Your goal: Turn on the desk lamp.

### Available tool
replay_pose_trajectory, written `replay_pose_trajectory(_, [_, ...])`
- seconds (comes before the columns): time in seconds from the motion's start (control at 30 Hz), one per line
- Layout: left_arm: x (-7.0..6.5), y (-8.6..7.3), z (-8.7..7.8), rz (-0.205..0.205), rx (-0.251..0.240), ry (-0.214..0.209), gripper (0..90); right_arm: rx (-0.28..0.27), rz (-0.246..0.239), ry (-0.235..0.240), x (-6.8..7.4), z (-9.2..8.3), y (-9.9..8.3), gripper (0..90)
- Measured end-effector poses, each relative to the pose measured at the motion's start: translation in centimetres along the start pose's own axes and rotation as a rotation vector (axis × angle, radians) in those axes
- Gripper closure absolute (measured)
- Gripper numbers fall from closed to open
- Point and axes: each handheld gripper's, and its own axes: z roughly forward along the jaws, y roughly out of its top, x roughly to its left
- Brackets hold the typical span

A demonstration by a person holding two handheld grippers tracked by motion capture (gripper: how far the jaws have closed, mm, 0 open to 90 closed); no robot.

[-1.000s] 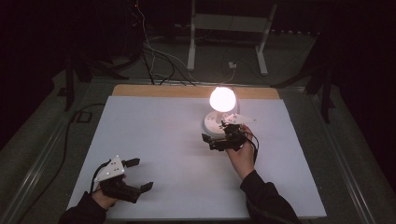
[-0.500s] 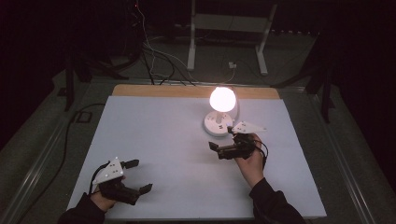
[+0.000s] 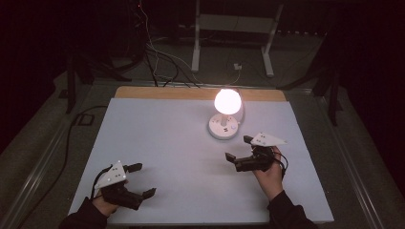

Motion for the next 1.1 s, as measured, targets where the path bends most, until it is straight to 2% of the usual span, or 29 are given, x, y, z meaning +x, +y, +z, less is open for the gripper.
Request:
replay_pose_trajectory(0.2, [0.0, 0.0, 0.0, -0.001, 0.001, -0.002, 0.4, 0.023, -0.009, -0.008, -0.3, -1.6, -1.3, 0.0])
replay_pose_trajectory(0.53, [0.0, 0.0, 0.0, -0.002, 0.000, -0.005, 0.4, 0.067, 0.009, -0.010, -1.1, -4.3, -3.8, 0.0])
replay_pose_trajectory(0.77, [0.0, 0.0, 0.1, -0.001, 0.001, -0.003, 0.4, 0.088, 0.018, -0.044, -2.0, -6.4, -6.0, 0.0])
replay_pose_trajectory(0.87, [0.0, 0.0, 0.1, 0.000, 0.001, -0.003, 0.4, 0.096, 0.017, -0.075, -2.6, -7.6, -7.5, 0.0])
replay_pose_trajectory(1.0, [0.0, 0.0, 0.2, 0.001, 0.005, -0.001, 0.4, 0.104, 0.040, -0.083, -3.0, -8.3, -8.3, 0.0])
replay_pose_trajectory(1.1, [0.0, 0.0, 0.2, 0.002, 0.007, -0.002, 0.4, 0.108, 0.027, -0.090, -2.9, -8.3, -8.6, 0.0])
